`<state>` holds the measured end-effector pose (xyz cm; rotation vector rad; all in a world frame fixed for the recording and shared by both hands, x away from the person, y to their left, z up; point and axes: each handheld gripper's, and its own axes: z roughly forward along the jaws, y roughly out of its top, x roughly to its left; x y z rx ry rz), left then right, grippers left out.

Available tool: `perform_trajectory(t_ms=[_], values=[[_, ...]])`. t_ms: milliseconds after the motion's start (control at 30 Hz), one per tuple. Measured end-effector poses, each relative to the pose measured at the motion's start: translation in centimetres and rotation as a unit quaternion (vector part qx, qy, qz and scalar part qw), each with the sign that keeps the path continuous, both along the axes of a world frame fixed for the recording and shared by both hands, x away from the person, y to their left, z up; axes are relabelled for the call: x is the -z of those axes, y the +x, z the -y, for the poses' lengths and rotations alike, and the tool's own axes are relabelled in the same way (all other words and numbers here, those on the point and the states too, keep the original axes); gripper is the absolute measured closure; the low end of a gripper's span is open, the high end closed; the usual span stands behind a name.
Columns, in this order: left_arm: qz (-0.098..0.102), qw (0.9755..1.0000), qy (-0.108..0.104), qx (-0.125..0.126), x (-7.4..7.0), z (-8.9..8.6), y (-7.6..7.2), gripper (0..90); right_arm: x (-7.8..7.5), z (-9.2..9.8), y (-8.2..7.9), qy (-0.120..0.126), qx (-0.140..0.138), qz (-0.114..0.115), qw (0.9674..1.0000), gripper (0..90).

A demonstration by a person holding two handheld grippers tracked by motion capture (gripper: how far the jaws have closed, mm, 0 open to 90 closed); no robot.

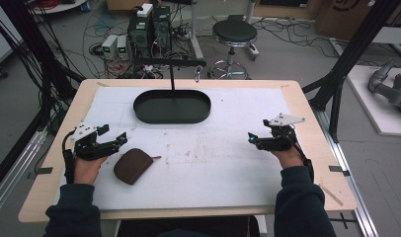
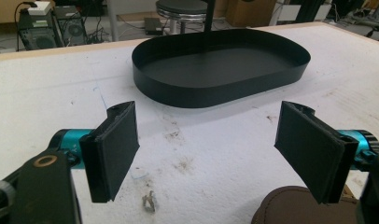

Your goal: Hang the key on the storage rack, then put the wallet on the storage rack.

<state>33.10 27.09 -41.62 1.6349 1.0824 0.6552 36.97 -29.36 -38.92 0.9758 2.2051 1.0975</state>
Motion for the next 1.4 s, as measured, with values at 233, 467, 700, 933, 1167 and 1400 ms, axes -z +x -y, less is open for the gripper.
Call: perform_trajectory(t_ms=[233,467,700,933,1167,1400], values=[[0.002,1.0,0.004,0.002,-0.1,0.2,-0.1,21.2,1.3,0.4,-0.4,0.012,0.004,-0.006,0.9999,21.4],[0.0,1.0,0.001,0.001,0.0,0.1,0.1,21.2,1.4,0.6,-0.7,0.014,0.004,-0.005,0.9999,21.4],[-0.006,1.0,0.003,0.003,0.1,0.1,0.1,21.2,1.5,0.6,-0.5,0.018,0.01,-0.007,0.9998,21.4],[-0.013,0.9999,-0.006,0.002,0.1,-0.2,-0.3,21.5,1.6,0.5,-0.6,0.021,-0.001,-0.012,0.9997,21.4],[-0.032,0.9993,-0.008,0.02,0.3,-0.3,-1.2,21.6,1.6,0.7,-0.6,0.03,-0.003,-0.006,0.9995,21.4],[-0.087,0.9927,-0.006,0.083,1.5,0.1,-1.3,21.5,1.6,0.5,-0.6,0.026,-0.006,-0.007,0.9996,21.4]])
